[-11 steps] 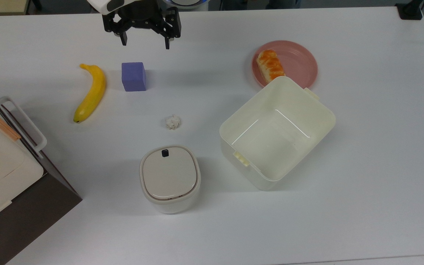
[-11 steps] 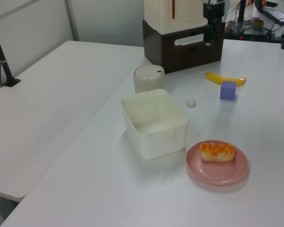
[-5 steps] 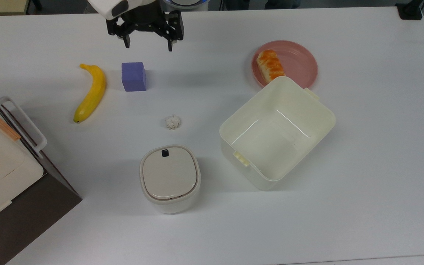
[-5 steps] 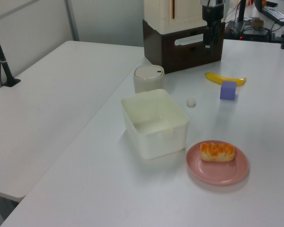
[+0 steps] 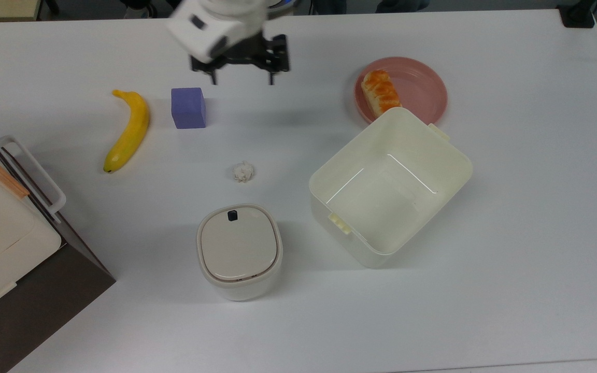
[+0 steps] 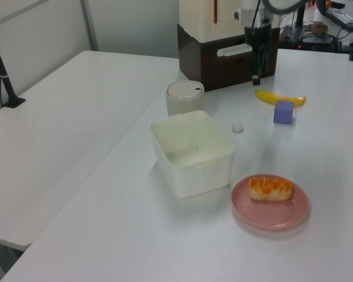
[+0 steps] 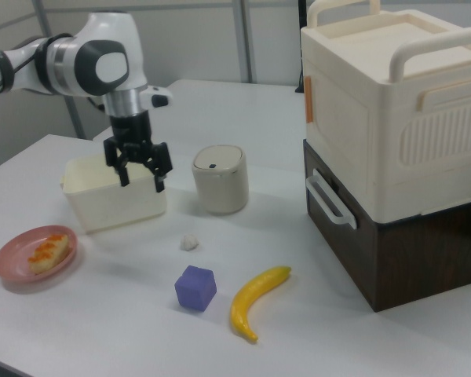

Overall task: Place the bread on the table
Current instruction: 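Move the gripper over the bread roll on the pink plate and lower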

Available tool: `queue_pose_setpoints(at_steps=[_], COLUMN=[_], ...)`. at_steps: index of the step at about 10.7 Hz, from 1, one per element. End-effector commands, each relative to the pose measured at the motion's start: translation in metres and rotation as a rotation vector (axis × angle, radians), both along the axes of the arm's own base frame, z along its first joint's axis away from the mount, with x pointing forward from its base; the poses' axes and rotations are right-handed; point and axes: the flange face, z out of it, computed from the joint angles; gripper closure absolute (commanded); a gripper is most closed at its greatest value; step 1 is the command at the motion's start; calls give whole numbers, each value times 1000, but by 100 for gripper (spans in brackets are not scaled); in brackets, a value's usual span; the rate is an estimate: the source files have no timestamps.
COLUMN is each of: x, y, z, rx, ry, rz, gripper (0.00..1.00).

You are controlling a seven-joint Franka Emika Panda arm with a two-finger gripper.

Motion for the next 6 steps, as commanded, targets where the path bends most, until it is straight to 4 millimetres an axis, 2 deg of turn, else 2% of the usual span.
queue_pose_setpoints(at_steps=[1, 2, 5, 6], x=[-27, -38, -62, -71], y=[104, 136, 193, 217], z=[-22, -34, -52, -69], rx=[22, 18, 19, 22], ry=[40, 56, 66, 19], rz=[156, 186, 238, 217], gripper=[0, 0, 0, 0])
